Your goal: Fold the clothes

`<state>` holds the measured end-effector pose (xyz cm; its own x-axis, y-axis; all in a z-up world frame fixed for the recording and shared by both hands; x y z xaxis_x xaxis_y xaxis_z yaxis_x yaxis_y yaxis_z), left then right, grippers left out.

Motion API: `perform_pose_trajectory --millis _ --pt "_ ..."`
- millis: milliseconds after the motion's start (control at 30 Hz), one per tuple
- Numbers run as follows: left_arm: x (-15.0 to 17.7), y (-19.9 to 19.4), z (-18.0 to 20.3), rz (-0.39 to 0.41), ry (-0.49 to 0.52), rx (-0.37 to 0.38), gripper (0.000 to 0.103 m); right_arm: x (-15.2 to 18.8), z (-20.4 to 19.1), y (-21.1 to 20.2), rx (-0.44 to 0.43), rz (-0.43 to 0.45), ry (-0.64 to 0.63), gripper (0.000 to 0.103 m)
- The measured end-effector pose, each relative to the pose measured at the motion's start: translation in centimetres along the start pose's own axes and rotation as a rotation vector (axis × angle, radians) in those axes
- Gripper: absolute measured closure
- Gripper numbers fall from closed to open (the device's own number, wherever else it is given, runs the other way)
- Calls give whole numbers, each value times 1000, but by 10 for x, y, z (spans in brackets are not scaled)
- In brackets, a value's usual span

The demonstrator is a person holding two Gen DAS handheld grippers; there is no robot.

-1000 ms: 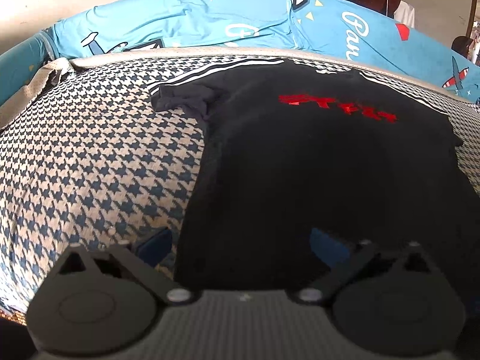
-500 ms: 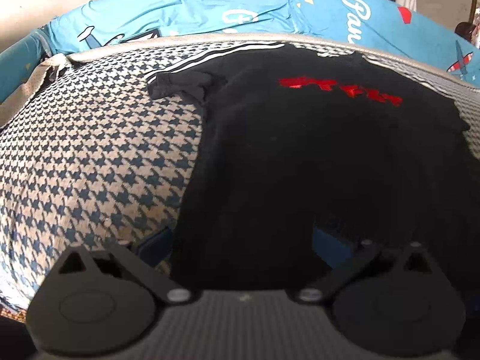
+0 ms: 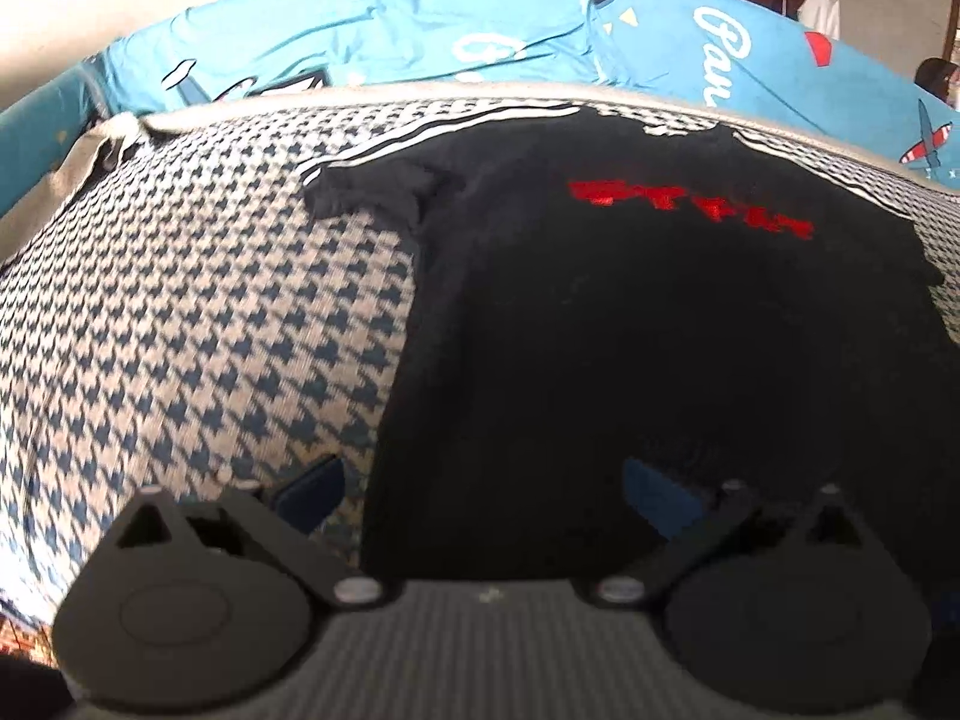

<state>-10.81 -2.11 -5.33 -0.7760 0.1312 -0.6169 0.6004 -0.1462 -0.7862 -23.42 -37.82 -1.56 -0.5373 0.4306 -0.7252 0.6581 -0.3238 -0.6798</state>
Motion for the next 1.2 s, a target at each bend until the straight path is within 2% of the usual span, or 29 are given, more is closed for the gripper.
perform_pose_trajectory --millis 167,233,433,567,633,767,1067,1200 --pt "-16 7 0 -12 -18 21 0 -23 -12 17 -90 -16 -31 73" --pt "-24 10 -4 -18 -29 26 0 -30 -15 25 -99 -27 -44 69" --pt "-59 21 -15 5 -20 4 0 -57 -15 53 -139 -52 -35 67" --pt "-85 33 -19 26 -1 -9 0 -72 -8 76 -129 -66 -2 61" --pt "-95 40 -23 22 -11 -6 0 -77 0 89 -123 -82 55 58" --pt "-109 56 -30 4 -48 -3 0 -85 12 110 -102 -107 162 58" --pt "-127 86 -39 -35 -116 23 0 -97 5 141 -107 -122 210 57" --pt "-135 98 -45 -37 -121 4 0 -102 0 158 -90 -134 225 57"
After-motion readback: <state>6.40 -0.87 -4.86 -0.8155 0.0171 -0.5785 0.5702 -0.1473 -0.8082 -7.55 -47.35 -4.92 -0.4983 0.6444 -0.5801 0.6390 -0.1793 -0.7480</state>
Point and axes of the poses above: each gripper's, at about its wrist camera, not at the fingertips, and y roughly the way its jaws point, z to its right, x to its underside, the point moved 6 cm from there along y, roughly the way its jaws point, and after that the axes turned 3 degrees about -y, right-handed, at the moved point
